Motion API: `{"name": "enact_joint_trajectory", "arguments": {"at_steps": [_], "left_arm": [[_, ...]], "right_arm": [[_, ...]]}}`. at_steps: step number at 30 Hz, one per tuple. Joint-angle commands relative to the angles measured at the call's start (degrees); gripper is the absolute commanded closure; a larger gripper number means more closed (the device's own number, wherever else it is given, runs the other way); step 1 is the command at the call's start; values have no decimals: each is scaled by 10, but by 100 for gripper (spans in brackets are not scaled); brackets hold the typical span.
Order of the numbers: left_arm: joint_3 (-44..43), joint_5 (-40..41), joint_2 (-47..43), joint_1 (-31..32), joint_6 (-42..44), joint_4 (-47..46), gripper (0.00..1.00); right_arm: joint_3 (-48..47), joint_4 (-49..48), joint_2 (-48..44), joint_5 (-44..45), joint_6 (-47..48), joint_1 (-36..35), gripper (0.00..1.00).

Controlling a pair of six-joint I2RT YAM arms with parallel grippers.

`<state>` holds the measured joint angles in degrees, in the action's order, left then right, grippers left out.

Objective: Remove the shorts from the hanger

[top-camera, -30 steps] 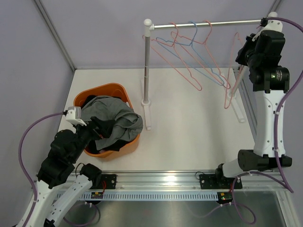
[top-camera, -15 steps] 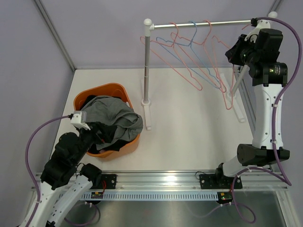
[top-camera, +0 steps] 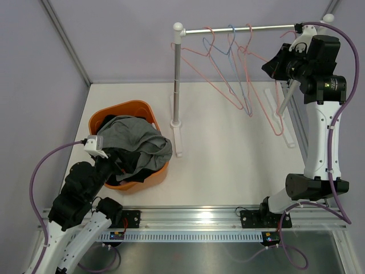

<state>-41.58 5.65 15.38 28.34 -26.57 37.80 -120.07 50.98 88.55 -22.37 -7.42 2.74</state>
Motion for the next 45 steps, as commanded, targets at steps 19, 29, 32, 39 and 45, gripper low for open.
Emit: {"name": "enact_joint_trajectory", "arguments": {"at_steps": [19, 29, 32, 39, 45], "left_arm": [[9, -18, -5, 0, 6, -20, 1], [9, -13, -1, 0, 5, -20, 1], [9, -13, 2, 0, 4, -20, 1], [9, -15, 5, 0, 5, -20, 1], [9, -17, 5, 0, 6, -19, 1]], "right_arm": [[-147, -67, 135, 60, -15, -1, 100], [-87, -137, 120, 59, -44, -10, 100], [-79, -149, 109, 68, -37, -19, 100], [-113, -138, 118, 74, -28, -24, 100], [-130, -134, 130, 83, -22, -25, 100]]}}
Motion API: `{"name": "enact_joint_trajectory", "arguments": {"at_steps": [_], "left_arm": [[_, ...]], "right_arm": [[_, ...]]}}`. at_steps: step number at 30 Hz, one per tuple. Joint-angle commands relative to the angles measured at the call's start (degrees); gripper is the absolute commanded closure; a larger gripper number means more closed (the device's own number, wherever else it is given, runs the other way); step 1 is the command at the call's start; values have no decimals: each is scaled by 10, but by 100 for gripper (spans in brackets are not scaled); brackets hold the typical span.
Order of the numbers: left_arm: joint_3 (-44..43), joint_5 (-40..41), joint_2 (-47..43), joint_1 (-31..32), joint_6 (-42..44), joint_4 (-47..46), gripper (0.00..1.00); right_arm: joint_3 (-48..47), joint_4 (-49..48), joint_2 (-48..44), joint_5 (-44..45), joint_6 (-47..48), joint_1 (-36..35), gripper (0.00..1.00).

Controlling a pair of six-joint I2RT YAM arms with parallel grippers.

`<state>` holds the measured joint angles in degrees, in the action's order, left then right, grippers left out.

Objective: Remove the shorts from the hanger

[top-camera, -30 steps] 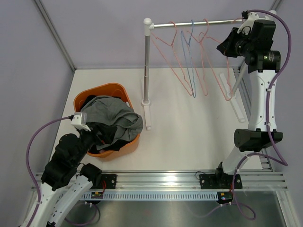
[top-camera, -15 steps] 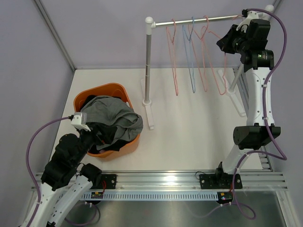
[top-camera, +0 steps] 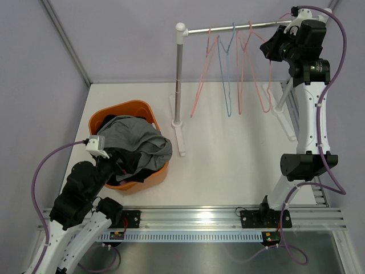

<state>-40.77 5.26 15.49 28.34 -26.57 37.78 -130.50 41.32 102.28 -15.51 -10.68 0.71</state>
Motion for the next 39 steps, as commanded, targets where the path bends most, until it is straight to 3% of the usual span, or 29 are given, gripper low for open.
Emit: {"name": "enact_joint_trajectory", "arguments": {"at_steps": [1, 10, 31, 35, 39], "left_arm": [[1, -13, 3, 0, 5, -19, 1], [1, -17, 4, 1, 6, -20, 1], [2, -15, 2, 0, 6, -20, 1], [2, -14, 2, 0, 6, -20, 1], [2, -14, 3, 0, 5, -21, 1]], "right_arm": [[-22, -42, -12, 14, 12, -20, 100], [-145, 13, 67, 25, 23, -21, 100], [-96, 14, 101, 66, 47, -26, 100], [-54, 2, 72, 78, 43, -31, 90], [-14, -16, 42, 90, 40, -34, 70]]}}
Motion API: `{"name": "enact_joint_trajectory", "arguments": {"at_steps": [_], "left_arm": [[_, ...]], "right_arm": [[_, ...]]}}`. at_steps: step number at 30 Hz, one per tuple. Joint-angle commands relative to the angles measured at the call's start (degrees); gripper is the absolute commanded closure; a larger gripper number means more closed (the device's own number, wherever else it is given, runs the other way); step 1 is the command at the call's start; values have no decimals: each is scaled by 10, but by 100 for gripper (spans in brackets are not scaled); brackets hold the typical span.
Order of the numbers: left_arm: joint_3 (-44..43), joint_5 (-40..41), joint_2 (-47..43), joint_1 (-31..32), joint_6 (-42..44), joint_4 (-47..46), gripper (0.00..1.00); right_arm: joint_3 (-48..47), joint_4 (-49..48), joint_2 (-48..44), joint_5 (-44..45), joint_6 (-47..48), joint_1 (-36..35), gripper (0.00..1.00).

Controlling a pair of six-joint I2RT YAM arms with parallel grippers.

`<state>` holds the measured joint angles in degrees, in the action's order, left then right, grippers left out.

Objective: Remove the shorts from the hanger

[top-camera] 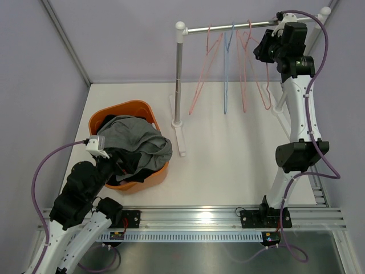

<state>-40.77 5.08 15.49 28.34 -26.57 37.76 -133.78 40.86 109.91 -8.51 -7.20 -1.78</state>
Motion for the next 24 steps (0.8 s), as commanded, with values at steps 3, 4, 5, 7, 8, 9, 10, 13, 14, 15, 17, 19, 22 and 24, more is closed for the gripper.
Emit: {"name": "enact_joint_trajectory", "arguments": {"at_steps": [3, 4, 5, 7, 8, 9, 10, 13, 14, 15, 17, 19, 22, 24], "left_arm": [[2, -10, 3, 0, 5, -20, 1], [2, -10, 3, 0, 5, -20, 1], [2, -9, 3, 0, 4, -20, 1], [2, -8, 2, 0, 4, -19, 1], [3, -8, 4, 0, 5, -20, 1], [3, -7, 4, 0, 5, -19, 1], [3, -7, 5, 0, 5, -19, 1], [3, -8, 4, 0, 4, -20, 1], [3, -11, 3, 0, 5, -21, 1], [3, -14, -1, 0, 6, -22, 1], [4, -26, -8, 0, 8, -28, 1], [7, -26, -19, 1, 8, -31, 1], [9, -20, -22, 1, 6, -32, 1], [7, -20, -18, 1, 7, -31, 1]], "right_arm": [[33, -16, -54, 28, -3, -10, 63], [36, -16, -65, 31, -5, -11, 61], [40, -18, -72, 35, -11, -11, 60], [54, -23, -93, 41, -20, -11, 58], [61, -24, -101, 45, -25, -11, 57], [74, -25, -111, 53, -26, -11, 57], [83, -26, -130, 56, -33, -11, 55], [132, -34, -182, 64, -47, -11, 53], [148, -46, -197, 61, -51, -11, 51], [188, -53, -232, 50, -54, -11, 49], [229, -70, -271, 39, -65, -11, 41], [296, -82, -336, 26, -77, -11, 23], [382, -103, -429, 11, -103, -12, 0], [448, -121, -496, -18, -115, -12, 0]]}}
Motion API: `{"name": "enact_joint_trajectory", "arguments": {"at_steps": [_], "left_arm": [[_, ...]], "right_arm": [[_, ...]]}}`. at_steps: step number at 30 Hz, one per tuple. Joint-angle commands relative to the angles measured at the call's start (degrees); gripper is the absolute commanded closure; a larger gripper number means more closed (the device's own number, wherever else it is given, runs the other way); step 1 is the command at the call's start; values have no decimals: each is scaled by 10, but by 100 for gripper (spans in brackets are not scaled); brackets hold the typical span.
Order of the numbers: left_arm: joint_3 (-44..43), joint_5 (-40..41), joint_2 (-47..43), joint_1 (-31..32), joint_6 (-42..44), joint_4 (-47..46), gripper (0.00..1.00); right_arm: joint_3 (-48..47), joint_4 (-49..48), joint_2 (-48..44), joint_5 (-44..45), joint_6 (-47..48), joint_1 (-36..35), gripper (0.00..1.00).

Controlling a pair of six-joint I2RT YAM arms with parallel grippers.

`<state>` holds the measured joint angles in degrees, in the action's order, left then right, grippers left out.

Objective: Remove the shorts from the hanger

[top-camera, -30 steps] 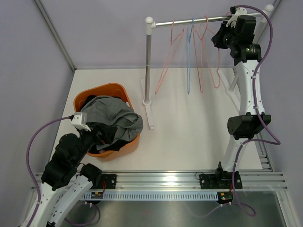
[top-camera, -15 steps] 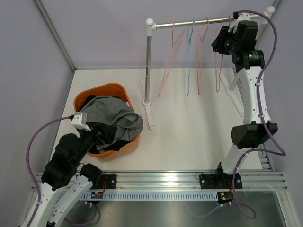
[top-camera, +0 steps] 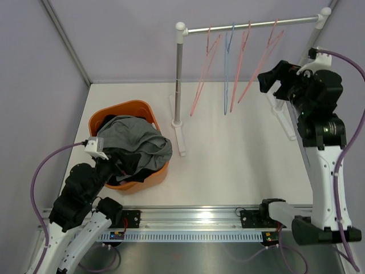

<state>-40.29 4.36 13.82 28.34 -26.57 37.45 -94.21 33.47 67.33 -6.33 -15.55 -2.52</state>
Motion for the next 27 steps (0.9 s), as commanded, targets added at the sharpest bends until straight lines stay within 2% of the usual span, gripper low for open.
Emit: {"name": "enact_joint_trajectory", "arguments": {"at_steps": [1, 6, 7, 10, 11, 16, 19, 23, 27], "left_arm": [[2, -15, 5, 1, 7, -27, 1], [3, -18, 12, 1, 8, -29, 1], [3, -18, 13, 1, 8, -31, 1], [3, -15, 17, 1, 7, -29, 1], [3, -15, 19, 1, 7, -28, 1], [4, -8, 23, 1, 7, -28, 1], [3, -8, 30, 1, 6, -27, 1], [3, -8, 31, 1, 6, -28, 1], [3, -8, 34, 1, 6, -28, 1]], "right_arm": [[74, -53, -90, -54, -40, -5, 1], [188, -44, -203, -133, -75, -6, 0], [229, -54, -219, -185, -73, -5, 1], [307, -84, -290, -234, -105, -6, 0], [359, -109, -308, -263, -112, -6, 1], [473, -126, -402, -289, -162, -7, 1], [495, -111, -433, -287, -159, -8, 0], [493, -83, -423, -280, -129, -7, 0], [509, -104, -416, -281, -129, -8, 1]]}}
